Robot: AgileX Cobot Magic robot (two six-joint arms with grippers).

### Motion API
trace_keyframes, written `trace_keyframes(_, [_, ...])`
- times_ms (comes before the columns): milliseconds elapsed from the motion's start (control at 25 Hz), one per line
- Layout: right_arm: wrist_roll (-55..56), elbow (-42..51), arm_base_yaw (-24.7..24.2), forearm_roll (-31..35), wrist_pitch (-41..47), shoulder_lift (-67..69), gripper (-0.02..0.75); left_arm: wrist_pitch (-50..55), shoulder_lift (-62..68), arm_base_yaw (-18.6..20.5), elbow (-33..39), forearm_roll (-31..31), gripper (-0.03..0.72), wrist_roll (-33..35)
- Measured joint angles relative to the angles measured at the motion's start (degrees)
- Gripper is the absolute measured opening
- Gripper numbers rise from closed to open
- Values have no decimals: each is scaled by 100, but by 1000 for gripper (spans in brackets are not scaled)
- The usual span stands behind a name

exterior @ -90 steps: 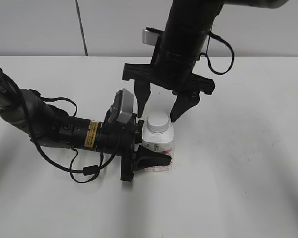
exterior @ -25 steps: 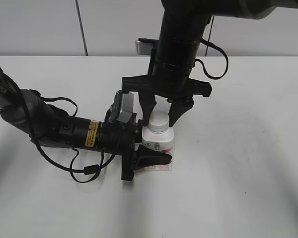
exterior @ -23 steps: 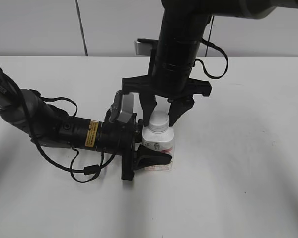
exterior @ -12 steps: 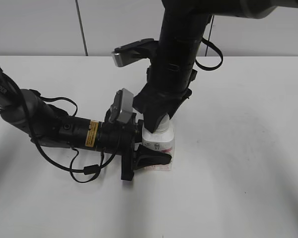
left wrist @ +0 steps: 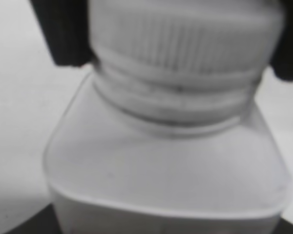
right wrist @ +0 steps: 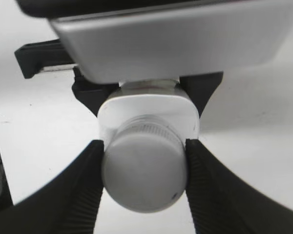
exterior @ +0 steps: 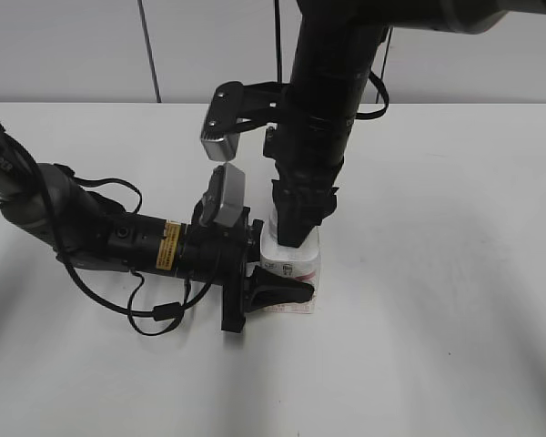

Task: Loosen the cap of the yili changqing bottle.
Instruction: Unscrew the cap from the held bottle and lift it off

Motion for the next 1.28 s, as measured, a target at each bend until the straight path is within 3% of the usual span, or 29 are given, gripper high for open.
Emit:
trace_keyframes(360, [-1339, 0, 0, 0, 0, 0, 396, 5, 0, 0, -6, 10, 370, 0])
trace_keyframes(1280, [-1139, 0, 6, -34, 0, -422, 391, 11, -6, 0, -6, 15, 370, 0])
